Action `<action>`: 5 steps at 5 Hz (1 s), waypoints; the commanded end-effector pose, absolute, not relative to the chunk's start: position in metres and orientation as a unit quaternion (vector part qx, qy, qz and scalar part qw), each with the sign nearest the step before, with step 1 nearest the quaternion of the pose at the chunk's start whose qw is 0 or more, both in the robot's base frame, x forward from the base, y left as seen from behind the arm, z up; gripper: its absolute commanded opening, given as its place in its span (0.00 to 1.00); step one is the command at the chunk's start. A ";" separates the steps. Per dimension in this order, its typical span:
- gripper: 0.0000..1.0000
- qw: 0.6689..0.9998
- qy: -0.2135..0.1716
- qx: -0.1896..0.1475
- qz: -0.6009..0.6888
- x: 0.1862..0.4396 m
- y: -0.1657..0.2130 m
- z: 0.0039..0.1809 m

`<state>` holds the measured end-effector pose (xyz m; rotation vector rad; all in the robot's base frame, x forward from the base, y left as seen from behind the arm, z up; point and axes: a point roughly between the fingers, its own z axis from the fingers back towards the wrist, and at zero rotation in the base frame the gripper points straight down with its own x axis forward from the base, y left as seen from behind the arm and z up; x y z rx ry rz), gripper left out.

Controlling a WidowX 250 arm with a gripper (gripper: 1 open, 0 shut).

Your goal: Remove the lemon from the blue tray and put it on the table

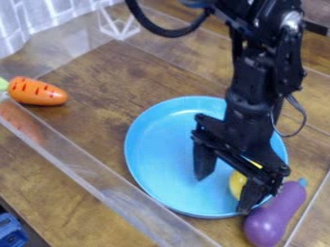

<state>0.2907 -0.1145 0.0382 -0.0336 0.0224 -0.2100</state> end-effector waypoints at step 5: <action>0.00 0.990 -0.049 -0.057 -0.117 0.307 -0.141 0.049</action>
